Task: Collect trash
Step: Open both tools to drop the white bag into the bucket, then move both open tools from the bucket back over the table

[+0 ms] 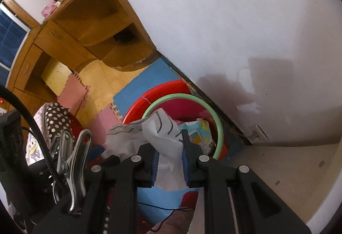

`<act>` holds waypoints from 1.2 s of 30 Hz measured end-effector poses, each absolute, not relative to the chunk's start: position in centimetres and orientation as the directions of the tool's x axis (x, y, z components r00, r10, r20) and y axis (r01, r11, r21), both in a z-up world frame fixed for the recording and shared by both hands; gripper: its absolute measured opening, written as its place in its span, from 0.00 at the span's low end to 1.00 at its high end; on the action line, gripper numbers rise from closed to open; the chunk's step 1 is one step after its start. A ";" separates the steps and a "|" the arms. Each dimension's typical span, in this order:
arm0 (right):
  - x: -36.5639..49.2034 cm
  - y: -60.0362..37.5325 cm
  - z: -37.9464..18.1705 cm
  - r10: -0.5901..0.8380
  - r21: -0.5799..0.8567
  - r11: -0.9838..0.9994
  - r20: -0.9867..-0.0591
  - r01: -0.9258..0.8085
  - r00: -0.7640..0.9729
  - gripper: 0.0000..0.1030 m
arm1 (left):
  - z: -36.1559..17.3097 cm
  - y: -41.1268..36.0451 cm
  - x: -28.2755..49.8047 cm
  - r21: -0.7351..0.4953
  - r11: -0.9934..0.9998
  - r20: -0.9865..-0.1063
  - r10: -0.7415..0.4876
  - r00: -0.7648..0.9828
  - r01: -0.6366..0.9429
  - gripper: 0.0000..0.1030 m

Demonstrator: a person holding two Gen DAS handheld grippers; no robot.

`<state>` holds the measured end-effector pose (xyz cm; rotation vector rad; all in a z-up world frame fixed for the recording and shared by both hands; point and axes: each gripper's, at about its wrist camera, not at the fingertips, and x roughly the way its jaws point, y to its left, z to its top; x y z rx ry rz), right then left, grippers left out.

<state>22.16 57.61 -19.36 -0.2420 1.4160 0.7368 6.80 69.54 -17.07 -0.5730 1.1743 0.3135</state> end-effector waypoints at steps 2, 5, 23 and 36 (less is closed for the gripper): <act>22.5 57.7 -19.7 0.308 0.258 0.766 -0.951 -0.589 -0.016 0.21 | -17.4 69.7 6.9 -0.251 0.815 -0.932 -0.058 0.357 -0.522 0.44; 22.9 57.6 -20.1 0.306 0.259 0.775 -0.952 -0.577 -0.016 0.23 | -17.9 69.9 7.0 -0.244 0.817 -0.936 -0.057 0.348 -0.523 0.44; 22.1 57.0 -18.3 0.359 0.314 0.766 -0.933 -0.561 -0.031 0.23 | -16.5 68.5 6.9 -0.249 0.830 -0.931 -0.062 0.361 -0.499 0.44; 16.9 53.4 -12.4 0.464 0.380 0.740 -0.886 -0.555 0.012 0.23 | -11.5 64.4 3.1 -0.252 0.858 -0.906 -0.047 0.420 -0.447 0.44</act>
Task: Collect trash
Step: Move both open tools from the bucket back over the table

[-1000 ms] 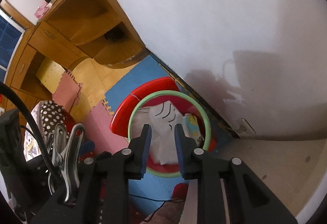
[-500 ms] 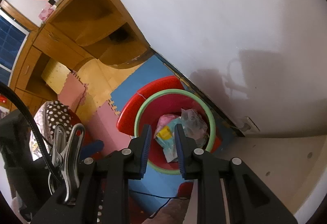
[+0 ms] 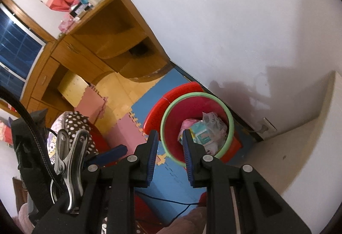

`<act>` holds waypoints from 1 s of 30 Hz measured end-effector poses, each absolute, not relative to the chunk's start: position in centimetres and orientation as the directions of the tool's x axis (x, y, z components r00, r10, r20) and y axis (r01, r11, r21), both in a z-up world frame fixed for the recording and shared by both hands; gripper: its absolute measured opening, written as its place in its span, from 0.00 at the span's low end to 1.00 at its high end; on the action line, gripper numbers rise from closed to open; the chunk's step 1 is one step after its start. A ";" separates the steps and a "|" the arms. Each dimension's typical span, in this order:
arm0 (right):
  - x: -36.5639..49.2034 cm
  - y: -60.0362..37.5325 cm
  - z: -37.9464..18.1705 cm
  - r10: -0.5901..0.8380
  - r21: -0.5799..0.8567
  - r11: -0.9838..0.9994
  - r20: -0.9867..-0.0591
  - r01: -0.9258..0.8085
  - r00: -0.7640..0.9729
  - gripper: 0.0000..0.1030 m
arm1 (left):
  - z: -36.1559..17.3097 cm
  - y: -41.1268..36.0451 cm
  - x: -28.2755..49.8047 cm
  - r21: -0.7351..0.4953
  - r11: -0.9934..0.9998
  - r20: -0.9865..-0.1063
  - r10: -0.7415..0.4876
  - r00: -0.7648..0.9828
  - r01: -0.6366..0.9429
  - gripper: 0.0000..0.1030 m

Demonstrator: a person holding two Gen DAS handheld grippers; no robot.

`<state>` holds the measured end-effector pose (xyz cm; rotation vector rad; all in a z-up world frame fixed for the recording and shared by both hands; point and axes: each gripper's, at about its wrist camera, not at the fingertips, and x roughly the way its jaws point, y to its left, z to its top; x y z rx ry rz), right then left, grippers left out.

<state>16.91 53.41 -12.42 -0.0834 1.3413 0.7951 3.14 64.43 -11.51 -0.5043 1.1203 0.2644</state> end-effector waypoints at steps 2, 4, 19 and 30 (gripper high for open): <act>16.1 52.6 -11.3 0.483 0.392 0.734 -0.875 -0.555 0.021 0.23 | -10.5 63.6 2.6 -0.250 0.867 -0.901 -0.045 0.431 -0.432 0.44; 15.4 51.7 -10.3 0.499 0.399 0.730 -0.866 -0.555 0.033 0.23 | -9.5 62.8 2.1 -0.250 0.876 -0.895 -0.046 0.444 -0.413 0.44; 10.9 45.5 -3.6 0.612 0.482 0.687 -0.788 -0.543 0.075 0.23 | -3.0 57.3 -2.1 -0.184 0.927 -0.863 0.006 0.505 -0.325 0.44; 8.0 40.5 0.1 0.659 0.495 0.652 -0.745 -0.574 0.105 0.23 | 0.1 51.8 -4.3 -0.166 0.947 -0.848 0.005 0.531 -0.275 0.44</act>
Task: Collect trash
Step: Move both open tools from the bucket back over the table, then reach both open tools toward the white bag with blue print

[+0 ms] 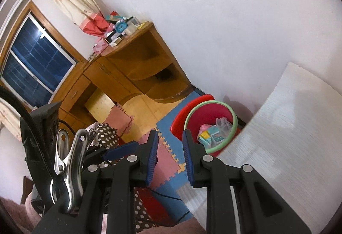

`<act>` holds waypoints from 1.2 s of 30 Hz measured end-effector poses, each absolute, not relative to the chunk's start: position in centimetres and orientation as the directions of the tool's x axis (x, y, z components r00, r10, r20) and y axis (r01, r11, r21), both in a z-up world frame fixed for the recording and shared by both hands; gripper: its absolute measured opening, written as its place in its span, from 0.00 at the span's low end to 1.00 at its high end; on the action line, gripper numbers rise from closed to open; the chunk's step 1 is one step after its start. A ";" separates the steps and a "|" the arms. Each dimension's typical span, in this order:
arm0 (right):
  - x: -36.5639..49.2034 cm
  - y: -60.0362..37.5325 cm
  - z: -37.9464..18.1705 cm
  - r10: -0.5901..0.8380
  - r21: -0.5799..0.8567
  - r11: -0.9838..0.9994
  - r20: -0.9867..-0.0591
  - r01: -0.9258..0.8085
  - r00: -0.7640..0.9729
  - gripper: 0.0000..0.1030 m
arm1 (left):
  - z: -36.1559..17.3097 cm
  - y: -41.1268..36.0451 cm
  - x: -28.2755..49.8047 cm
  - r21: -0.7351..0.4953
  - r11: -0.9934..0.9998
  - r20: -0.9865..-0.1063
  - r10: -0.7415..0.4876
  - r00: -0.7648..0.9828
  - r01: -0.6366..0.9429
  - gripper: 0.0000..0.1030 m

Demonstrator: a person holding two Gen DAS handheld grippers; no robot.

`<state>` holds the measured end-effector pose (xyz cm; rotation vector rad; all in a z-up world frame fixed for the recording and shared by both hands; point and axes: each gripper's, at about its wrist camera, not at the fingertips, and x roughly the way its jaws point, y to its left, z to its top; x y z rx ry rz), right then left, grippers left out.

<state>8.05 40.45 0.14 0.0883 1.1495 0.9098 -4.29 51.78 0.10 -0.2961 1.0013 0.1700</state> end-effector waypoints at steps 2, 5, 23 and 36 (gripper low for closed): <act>7.7 39.1 0.7 0.660 0.495 0.658 -0.742 -0.568 0.117 0.23 | 0.6 50.5 -4.4 -0.165 0.952 -0.844 -0.001 0.536 -0.257 0.44; 7.2 36.9 1.2 0.660 0.495 0.671 -0.739 -0.552 0.139 0.23 | 1.2 48.2 -4.3 -0.156 0.962 -0.841 -0.010 0.541 -0.225 0.44; 4.4 19.8 4.1 0.579 0.467 0.809 -0.738 -0.356 0.347 0.23 | 2.2 32.8 -0.2 -0.192 0.981 -0.830 -0.169 0.531 0.013 0.44; 2.6 6.9 5.0 0.458 0.436 0.885 -0.744 -0.165 0.487 0.24 | 1.5 22.1 2.9 -0.217 0.964 -0.835 -0.264 0.482 0.152 0.44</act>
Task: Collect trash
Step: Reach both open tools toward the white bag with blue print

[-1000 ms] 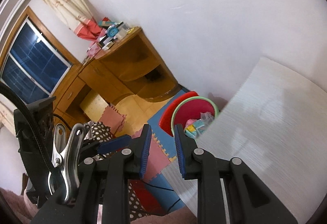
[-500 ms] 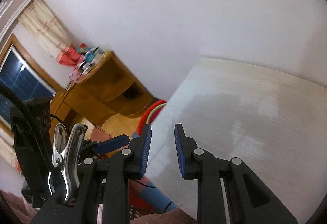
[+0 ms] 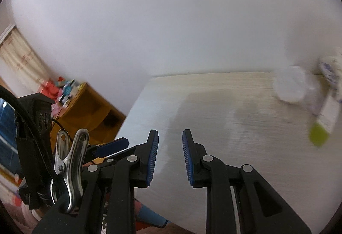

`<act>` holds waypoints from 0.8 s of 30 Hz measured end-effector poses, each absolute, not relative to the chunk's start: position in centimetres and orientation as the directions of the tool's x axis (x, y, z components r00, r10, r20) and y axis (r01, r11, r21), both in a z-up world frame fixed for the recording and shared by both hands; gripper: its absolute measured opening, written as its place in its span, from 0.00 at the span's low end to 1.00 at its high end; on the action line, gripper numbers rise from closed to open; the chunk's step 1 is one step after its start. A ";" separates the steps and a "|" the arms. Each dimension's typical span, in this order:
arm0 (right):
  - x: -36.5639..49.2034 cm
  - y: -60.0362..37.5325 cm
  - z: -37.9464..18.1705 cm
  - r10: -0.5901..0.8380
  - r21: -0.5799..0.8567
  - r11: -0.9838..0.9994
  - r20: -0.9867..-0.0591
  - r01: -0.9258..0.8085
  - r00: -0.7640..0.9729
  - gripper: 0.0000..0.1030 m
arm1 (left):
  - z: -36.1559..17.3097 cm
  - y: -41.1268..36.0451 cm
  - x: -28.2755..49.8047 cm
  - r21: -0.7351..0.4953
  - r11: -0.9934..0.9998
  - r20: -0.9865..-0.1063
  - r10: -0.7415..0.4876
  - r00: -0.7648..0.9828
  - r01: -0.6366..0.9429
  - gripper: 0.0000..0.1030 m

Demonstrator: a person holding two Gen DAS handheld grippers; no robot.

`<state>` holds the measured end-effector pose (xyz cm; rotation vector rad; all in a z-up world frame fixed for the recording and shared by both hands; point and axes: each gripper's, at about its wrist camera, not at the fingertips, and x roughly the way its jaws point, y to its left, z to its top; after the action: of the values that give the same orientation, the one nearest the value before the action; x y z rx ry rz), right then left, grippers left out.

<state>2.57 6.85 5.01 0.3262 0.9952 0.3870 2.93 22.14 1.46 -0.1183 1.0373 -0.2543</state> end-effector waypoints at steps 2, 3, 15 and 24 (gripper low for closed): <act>2.3 4.9 5.1 0.433 0.428 0.894 -0.747 -0.134 0.505 0.24 | 1.5 20.9 3.3 -0.225 0.960 -0.834 -0.278 0.476 0.166 0.44; 2.1 3.9 5.2 0.418 0.423 0.899 -0.748 -0.115 0.515 0.24 | 1.5 20.0 3.6 -0.230 0.958 -0.834 -0.285 0.473 0.173 0.44; 1.0 -7.5 5.7 0.215 0.374 0.917 -0.757 0.139 0.617 0.34 | 1.5 14.4 6.1 -0.254 0.940 -0.835 -0.333 0.438 0.229 0.44; 2.3 -15.6 4.1 -0.015 0.320 0.851 -0.778 0.416 0.628 0.65 | 0.6 11.0 7.7 -0.251 0.934 -0.845 -0.339 0.414 0.252 0.44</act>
<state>2.30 -15.59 4.08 0.5081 0.8642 -0.2593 7.68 11.00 0.57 -0.0897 1.0821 -0.3720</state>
